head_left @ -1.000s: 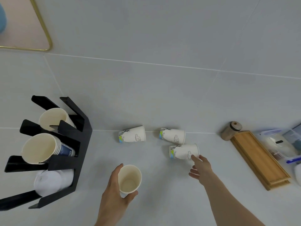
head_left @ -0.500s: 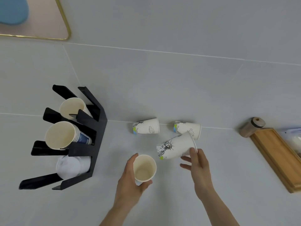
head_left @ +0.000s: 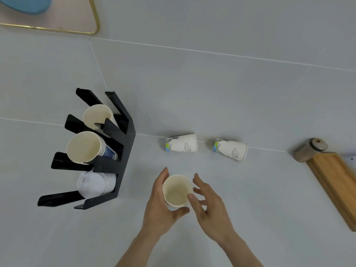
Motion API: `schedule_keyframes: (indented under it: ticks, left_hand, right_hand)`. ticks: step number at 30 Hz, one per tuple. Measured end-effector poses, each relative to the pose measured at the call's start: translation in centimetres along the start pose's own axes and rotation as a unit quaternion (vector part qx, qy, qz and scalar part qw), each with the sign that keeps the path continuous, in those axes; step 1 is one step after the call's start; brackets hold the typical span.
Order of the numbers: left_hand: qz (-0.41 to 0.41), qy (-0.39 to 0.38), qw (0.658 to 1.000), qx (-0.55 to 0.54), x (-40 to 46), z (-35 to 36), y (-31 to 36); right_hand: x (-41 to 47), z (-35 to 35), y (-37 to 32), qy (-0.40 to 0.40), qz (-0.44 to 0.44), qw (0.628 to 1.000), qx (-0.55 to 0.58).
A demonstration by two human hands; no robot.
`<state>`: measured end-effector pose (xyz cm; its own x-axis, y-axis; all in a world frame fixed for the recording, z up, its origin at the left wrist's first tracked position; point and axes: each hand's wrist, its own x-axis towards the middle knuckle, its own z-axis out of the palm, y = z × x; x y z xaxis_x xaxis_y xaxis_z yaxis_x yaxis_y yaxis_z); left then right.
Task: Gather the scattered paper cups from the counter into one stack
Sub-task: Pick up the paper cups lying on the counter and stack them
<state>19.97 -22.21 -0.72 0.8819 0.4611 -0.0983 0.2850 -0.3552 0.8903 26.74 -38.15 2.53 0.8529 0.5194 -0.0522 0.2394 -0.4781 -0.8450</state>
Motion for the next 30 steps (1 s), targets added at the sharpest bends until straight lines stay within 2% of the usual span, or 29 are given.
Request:
schedule_keyframes:
  ticks: [3,8,11,13,17,25,30]
  left_hand:
    - [0.028,-0.001,0.999,0.028,0.3,-0.1,0.2]
    - [0.04,0.018,0.997,0.065,1.0,-0.3,-0.4]
    - [0.04,0.025,0.996,0.076,1.5,-0.4,-0.6]
    - [0.037,0.029,0.996,0.075,1.9,-0.5,-0.5]
    - [0.029,0.031,0.997,0.071,3.2,-0.7,-0.3]
    - [0.028,0.029,0.997,0.071,4.5,-0.9,-0.5]
    - [0.029,0.023,0.996,0.075,5.2,-0.9,-0.7]
  right_hand:
    - [0.5,1.5,0.6,-0.005,0.007,1.0,-0.008]
    - [2.0,1.6,0.6,-0.017,0.038,0.998,0.051]
    - [5.2,0.8,1.5,0.055,0.138,0.981,0.123]
    - [8.3,0.3,2.5,0.091,0.207,0.966,0.124]
    - [14.2,-0.3,3.6,0.08,0.294,0.937,0.172]
    - [20.9,0.9,4.4,0.047,0.361,0.908,0.209]
    - [21.5,2.4,4.9,0.059,0.352,0.911,0.204]
